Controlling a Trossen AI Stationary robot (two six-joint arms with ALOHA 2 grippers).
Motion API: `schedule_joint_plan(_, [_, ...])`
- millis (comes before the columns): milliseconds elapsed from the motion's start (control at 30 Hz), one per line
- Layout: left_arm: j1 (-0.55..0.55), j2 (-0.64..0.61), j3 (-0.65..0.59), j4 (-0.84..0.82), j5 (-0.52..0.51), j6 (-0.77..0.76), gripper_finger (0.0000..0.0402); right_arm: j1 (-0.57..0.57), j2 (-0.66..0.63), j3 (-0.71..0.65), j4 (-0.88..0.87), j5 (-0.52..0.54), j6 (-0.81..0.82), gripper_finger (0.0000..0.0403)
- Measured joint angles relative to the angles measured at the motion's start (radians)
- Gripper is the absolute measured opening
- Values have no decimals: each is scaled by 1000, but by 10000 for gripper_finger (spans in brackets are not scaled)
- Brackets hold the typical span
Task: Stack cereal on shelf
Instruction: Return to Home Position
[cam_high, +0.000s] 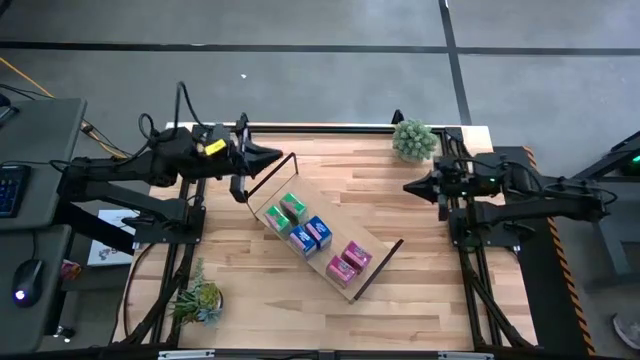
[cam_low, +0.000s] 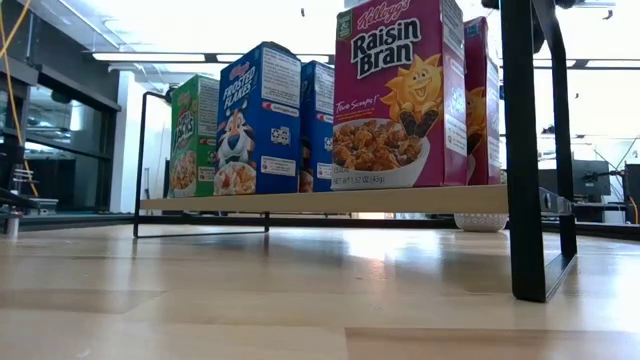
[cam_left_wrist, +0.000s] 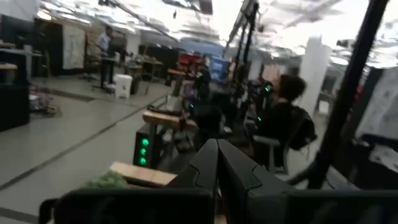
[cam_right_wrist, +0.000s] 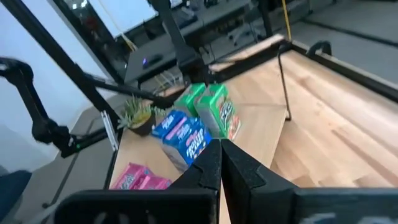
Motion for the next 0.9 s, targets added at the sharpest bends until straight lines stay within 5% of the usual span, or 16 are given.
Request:
schedule_joint_plan(333, [-53,-113,-313,220,4,-19,0,8,-58,0,0,30,34,0])
schedule_joint_plan(900, [-20,-607,-863,385,23,-161,0,9,-54,0,-78,-16,192,0])
